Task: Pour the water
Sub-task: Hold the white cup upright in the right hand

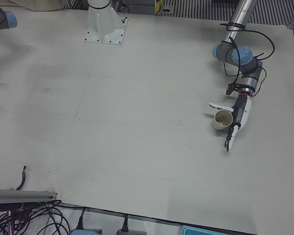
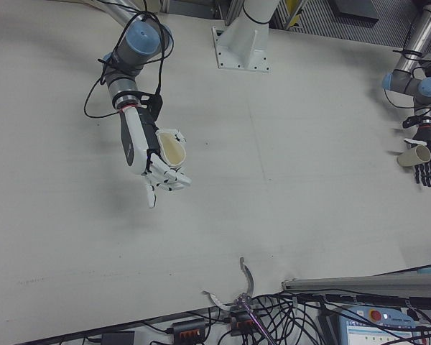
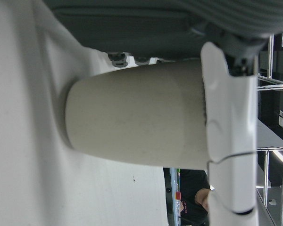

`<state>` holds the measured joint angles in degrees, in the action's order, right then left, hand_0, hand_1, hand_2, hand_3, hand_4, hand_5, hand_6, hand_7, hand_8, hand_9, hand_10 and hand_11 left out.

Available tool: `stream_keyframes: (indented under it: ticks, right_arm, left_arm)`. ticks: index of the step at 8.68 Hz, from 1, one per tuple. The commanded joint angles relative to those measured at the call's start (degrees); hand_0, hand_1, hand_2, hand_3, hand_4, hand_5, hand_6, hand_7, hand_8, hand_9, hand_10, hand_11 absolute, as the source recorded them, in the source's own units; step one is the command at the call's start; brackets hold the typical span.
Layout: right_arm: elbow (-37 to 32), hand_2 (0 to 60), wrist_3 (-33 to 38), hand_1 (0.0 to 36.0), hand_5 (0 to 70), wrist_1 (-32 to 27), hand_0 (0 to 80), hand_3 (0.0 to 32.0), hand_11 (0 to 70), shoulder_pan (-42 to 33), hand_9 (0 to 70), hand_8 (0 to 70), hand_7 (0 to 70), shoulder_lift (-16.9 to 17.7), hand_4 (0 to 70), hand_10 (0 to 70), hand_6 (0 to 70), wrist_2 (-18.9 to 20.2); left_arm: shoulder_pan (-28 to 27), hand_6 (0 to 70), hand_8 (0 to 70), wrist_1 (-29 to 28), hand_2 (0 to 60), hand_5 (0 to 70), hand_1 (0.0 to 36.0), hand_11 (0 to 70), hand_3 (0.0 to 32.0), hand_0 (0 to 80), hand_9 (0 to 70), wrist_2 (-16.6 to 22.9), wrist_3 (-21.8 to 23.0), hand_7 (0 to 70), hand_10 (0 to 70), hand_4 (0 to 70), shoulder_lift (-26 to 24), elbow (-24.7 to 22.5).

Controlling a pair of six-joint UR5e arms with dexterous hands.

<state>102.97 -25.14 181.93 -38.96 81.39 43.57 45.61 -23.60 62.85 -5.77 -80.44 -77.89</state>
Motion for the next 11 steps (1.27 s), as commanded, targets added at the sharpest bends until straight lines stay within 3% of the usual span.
stream_keyframes:
  ticks: [1, 3, 5, 6, 7, 8, 9, 10, 11]
  right_arm:
    - [0.0, 60.0, 0.0, 26.3, 12.9, 0.0, 50.1, 0.0, 1.5, -0.2, 34.9, 27.2, 51.6, 0.2, 27.1, 0.1, 43.3, 0.0]
    - [-0.1, 60.0, -0.2, 26.6, 12.9, 0.0, 50.2, 0.0, 1.3, -0.1, 34.9, 27.1, 52.7, 0.1, 28.0, 0.0, 43.9, 0.0]
    - [-6.4, 60.0, 0.6, 26.5, 13.0, -2.9, 50.0, 0.0, 2.2, -0.2, 35.9, 27.8, 54.1, 0.4, 29.6, 0.5, 45.0, 0.2]
    - [-11.5, 60.0, 1.0, 26.8, 13.8, -9.3, 50.5, 0.0, 6.5, -0.7, 39.8, 30.7, 53.8, 0.8, 27.1, 3.4, 45.4, 0.2]
    - [-13.1, 58.8, 1.5, 29.9, 16.8, -14.2, 56.0, 0.0, 16.5, -0.7, 52.9, 41.3, 57.2, 1.0, 32.2, 10.0, 50.1, 0.5]
    - [-12.6, 43.1, 3.3, 26.6, 16.2, -14.7, 56.6, 0.0, 13.2, -0.2, 49.6, 39.7, 45.8, 0.7, 28.8, 7.8, 47.0, 0.6]
    - [-11.0, 0.0, 3.4, 6.0, 8.7, -14.6, 45.5, 1.2, 0.0, 0.0, 17.3, 16.9, 19.0, 0.1, 6.4, 0.0, 33.3, 0.9]
    - [-9.5, 0.0, 3.4, 3.5, 3.4, -14.4, 36.5, 32.0, 0.0, 0.0, 0.0, 1.0, 1.2, -0.2, 0.0, 0.0, 10.0, 1.0]
    - [-9.2, 0.0, 3.4, 5.7, 1.7, -14.4, 37.4, 32.0, 0.0, 0.0, 0.0, 0.0, 0.0, -0.1, 0.0, 0.0, 0.0, 1.1]
  left_arm:
    - [4.7, 0.0, 0.0, -3.6, 0.0, 0.0, 14.2, 2.9, 0.0, 63.8, 0.0, -0.1, 0.5, 0.0, 0.2, 3.8, 7.6, -1.9]
    - [8.8, 0.6, 0.3, -5.5, 0.0, 0.0, 15.4, 3.4, 0.0, 67.1, 0.0, 0.3, 1.8, 0.0, 0.5, 5.6, 13.0, -6.4]
    - [10.1, 2.6, 0.0, -4.0, 0.0, 0.0, 17.4, 4.7, 0.0, 77.5, 0.0, 0.7, 2.0, 0.3, 1.3, 10.1, 15.8, -16.0]
    - [9.8, 4.2, 0.3, -3.4, 0.0, 0.0, 21.8, 6.0, 0.0, 80.0, 0.0, 0.7, 1.9, 1.9, 1.9, 12.6, 16.0, -17.4]
    - [9.8, 5.2, 0.6, -3.3, 0.0, 0.0, 24.0, 7.0, 0.0, 80.0, 0.0, 0.7, 1.8, 2.9, 2.4, 13.6, 15.9, -17.6]
    - [9.7, 5.6, 0.7, -3.3, 0.0, 0.0, 25.5, 7.5, 0.0, 80.0, 0.0, 1.2, 1.6, 3.0, 2.7, 14.2, 15.9, -17.5]
    - [9.7, 5.8, 0.9, -3.2, 0.0, 0.0, 27.0, 7.9, 0.0, 80.0, 0.0, 1.5, 1.6, 3.2, 2.9, 14.2, 16.0, -17.5]
    - [9.6, 5.7, 0.7, -3.2, 0.0, 0.0, 26.8, 7.9, 0.0, 80.0, 0.0, 1.5, 1.5, 3.2, 2.8, 13.8, 17.1, -17.3]
    - [9.6, 5.5, 0.6, -3.3, 0.0, 0.0, 26.9, 7.9, 0.0, 80.0, 0.0, 1.5, 1.5, 3.2, 2.8, 13.2, 17.6, -17.2]
